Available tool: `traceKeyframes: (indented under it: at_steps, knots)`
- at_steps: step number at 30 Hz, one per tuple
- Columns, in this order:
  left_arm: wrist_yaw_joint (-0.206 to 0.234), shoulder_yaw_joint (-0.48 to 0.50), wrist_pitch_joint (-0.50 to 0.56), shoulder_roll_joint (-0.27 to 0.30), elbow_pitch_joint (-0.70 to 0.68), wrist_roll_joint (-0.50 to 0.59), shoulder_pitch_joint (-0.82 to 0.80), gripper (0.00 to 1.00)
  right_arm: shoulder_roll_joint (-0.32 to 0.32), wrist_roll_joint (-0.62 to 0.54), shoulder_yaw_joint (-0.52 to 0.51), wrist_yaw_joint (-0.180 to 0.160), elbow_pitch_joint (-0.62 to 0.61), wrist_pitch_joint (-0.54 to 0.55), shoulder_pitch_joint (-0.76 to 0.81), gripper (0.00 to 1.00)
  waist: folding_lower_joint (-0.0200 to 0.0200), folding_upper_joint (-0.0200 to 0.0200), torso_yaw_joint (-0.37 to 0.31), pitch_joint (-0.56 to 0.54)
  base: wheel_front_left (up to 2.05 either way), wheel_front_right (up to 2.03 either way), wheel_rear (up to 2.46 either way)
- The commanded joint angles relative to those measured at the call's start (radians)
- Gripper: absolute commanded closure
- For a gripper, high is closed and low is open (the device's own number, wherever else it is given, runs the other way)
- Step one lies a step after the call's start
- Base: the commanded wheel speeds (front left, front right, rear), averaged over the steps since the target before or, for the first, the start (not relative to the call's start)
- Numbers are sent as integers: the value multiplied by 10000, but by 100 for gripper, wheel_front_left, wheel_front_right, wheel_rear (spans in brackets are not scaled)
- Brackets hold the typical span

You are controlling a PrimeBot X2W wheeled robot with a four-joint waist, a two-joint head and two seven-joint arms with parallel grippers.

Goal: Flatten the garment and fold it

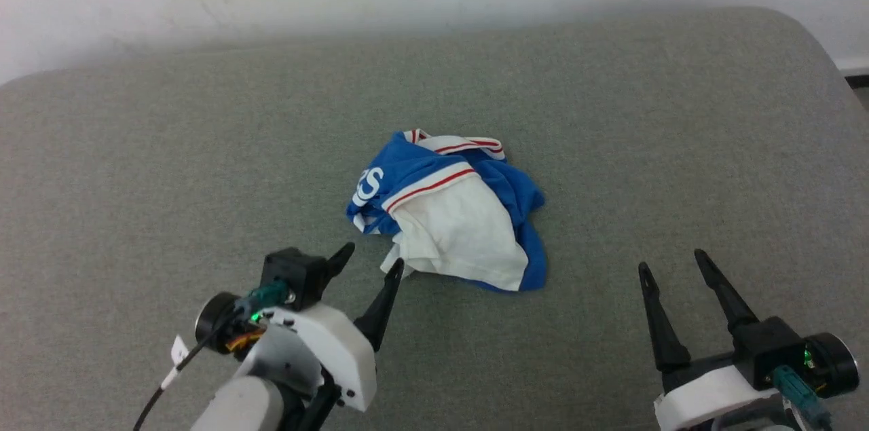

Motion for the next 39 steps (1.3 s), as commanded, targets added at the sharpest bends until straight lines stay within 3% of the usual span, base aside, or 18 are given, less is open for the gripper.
traceKeyframes:
  at_steps: [1, 14, 15, 16, 20, 26, 33, 36, 39]
  knots:
    - [-118, -86, 308, 70, 112, 129, -463, 0, 28, 17, 90, -21, 19, -69, -233, 0, -2, 0, -577, 776, 0, 0, 0]
    - [-209, -370, 1515, -151, 1337, 139, -2117, 0, 28, 329, 225, -21, 428, -272, -728, 0, -2, 0, -1043, 1632, 0, 0, 0]
    - [-265, -401, 1537, -186, 1424, 90, -2169, 37, 28, 338, 215, -21, 452, -279, -753, 0, -2, 0, -1022, 1656, 0, 0, 0]
    - [-363, -442, 1500, -223, 1459, 35, -2218, 100, 28, 340, 209, -21, 485, -285, -788, 0, -2, 0, -1001, 1668, 0, 0, 0]
    - [-501, -427, 1070, -364, 1339, -102, -2267, 100, 28, 309, 112, -21, 625, -299, -853, 0, -2, 0, -725, 1512, 0, 0, 0]
    - [-117, 113, 382, -192, 645, -301, -1615, 100, 28, 169, 0, -21, 764, -306, -640, 0, -2, 0, -44, 728, 0, 0, 0]
    - [323, 1522, 633, 1039, 57, -998, -343, 100, 28, 25, -22, -21, 772, -308, -381, 0, -2, 0, 696, 159, 0, 0, 0]
    - [307, 1852, 838, 1520, 367, -1173, 36, 100, 28, 23, -19, -21, 737, -308, -396, 0, -2, 0, 833, 224, 0, 0, 0]
    - [230, 1848, 741, 1649, 931, -1138, 134, 100, 28, 0, 41, -21, 750, -308, -445, 0, -2, 0, 875, 346, 0, 0, 0]
